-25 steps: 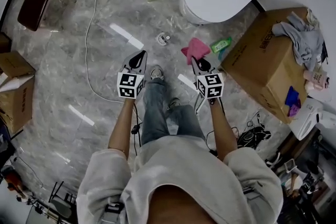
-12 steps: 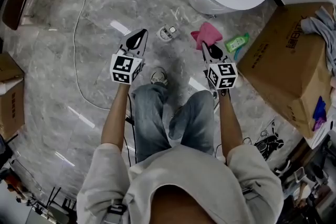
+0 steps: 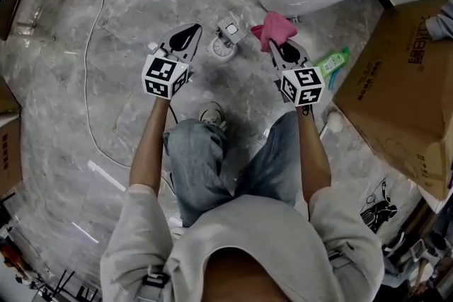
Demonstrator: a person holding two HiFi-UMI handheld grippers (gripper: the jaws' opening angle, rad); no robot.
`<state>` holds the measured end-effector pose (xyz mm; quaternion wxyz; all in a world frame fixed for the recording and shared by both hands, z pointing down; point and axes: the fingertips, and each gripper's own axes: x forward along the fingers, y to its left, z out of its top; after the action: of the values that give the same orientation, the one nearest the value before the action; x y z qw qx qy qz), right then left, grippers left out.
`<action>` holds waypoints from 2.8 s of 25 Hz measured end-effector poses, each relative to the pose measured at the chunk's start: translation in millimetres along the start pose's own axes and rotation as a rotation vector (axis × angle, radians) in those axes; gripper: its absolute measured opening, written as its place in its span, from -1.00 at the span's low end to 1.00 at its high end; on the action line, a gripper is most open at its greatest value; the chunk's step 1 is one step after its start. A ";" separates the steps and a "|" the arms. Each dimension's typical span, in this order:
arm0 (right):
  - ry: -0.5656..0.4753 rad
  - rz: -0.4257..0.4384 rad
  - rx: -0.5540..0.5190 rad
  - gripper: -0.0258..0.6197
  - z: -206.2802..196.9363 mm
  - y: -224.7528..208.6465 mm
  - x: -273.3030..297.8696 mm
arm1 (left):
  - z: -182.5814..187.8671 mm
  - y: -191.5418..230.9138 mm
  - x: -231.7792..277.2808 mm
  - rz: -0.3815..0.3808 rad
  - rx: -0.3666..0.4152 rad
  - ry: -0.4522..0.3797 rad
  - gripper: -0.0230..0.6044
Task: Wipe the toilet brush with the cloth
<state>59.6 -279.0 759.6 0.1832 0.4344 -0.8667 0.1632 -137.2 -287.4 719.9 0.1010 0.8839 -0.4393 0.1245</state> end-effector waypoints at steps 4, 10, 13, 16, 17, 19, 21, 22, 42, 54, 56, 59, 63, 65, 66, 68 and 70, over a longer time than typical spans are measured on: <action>-0.034 0.020 -0.032 -0.66 -11.0 8.4 0.9 | 8.4 -9.5 2.3 -0.031 -0.016 -0.060 -0.86; -0.069 0.035 -0.029 -0.66 -10.7 14.4 -6.6 | 34.2 -29.0 -1.9 -0.101 -0.048 -0.102 -0.68; -0.076 0.037 -0.028 -0.66 -13.1 16.3 -13.2 | 37.7 -54.8 2.5 -0.195 -0.010 -0.050 -0.03; -0.080 0.035 -0.020 -0.66 -16.4 16.7 -16.4 | 29.4 -74.2 15.1 -0.228 0.124 0.044 0.18; -0.077 0.037 -0.017 -0.66 -17.6 17.8 -16.8 | 29.3 -73.8 19.2 -0.213 0.142 0.052 0.20; -0.066 0.044 -0.016 -0.66 -21.2 21.2 -17.7 | 32.9 -69.9 25.9 -0.192 0.112 0.040 0.24; -0.051 0.048 -0.022 -0.66 -25.2 22.9 -17.6 | 33.1 -68.6 33.8 -0.192 0.087 0.050 0.26; -0.043 0.050 -0.024 -0.66 -27.4 23.6 -17.1 | 30.0 -68.8 37.9 -0.192 0.093 0.070 0.27; 0.132 0.167 -0.053 -0.66 -51.8 69.5 70.5 | 14.0 -58.2 46.0 -0.214 0.040 0.151 0.25; 0.208 0.185 -0.092 -0.66 -69.5 87.1 103.0 | 17.6 -56.0 47.4 -0.198 0.014 0.110 0.25; 0.226 0.184 -0.094 -0.66 -77.3 86.9 106.9 | 18.1 -56.2 47.0 -0.199 0.015 0.102 0.25; 0.254 0.186 -0.086 -0.66 -90.9 87.2 113.6 | 18.9 -56.7 47.1 -0.201 0.013 0.096 0.25; 0.301 0.188 -0.080 -0.66 -111.9 85.7 122.7 | 19.9 -57.3 48.5 -0.210 0.015 0.090 0.25; 0.322 0.191 -0.074 -0.66 -121.5 85.7 127.2 | 19.8 -57.8 48.5 -0.214 0.022 0.088 0.25; 0.330 0.192 -0.068 -0.66 -125.6 85.7 129.1 | 19.6 -58.1 48.5 -0.215 0.024 0.087 0.25; 0.346 0.193 -0.056 -0.66 -133.3 84.9 132.1 | 19.4 -58.7 48.5 -0.217 0.022 0.082 0.25; 0.366 0.193 -0.046 -0.66 -141.0 83.8 134.6 | 19.6 -58.7 48.2 -0.219 0.019 0.079 0.25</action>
<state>-58.5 -262.2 935.0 0.3310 0.3080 -0.8601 0.2362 -59.5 -294.4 712.2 0.1231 0.9220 -0.3344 0.1516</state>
